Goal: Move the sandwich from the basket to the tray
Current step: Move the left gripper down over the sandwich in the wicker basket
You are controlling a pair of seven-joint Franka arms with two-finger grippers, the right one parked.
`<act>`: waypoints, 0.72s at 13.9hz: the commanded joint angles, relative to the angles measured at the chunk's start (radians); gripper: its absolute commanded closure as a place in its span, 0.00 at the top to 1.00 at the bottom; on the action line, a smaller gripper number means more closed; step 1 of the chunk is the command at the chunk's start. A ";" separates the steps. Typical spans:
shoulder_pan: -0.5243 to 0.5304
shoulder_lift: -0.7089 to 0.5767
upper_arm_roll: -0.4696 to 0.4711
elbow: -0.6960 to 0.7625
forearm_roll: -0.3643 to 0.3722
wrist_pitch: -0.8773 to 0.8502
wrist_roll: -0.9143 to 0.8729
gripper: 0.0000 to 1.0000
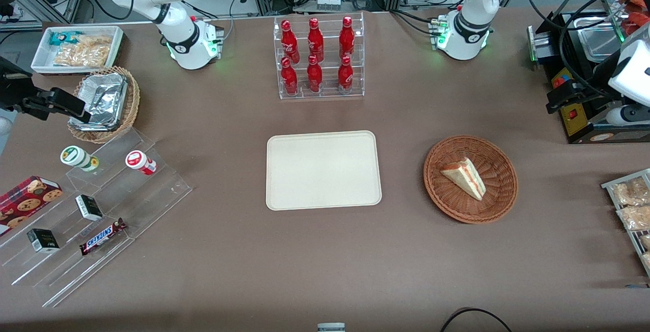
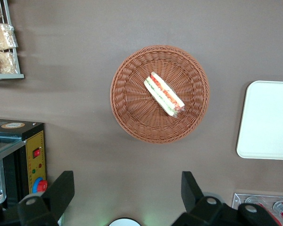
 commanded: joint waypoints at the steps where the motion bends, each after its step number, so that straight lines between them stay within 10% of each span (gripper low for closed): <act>1: 0.016 0.001 -0.010 0.017 -0.009 -0.006 0.009 1.00; 10: -0.040 0.027 -0.012 -0.297 0.004 0.282 -0.211 1.00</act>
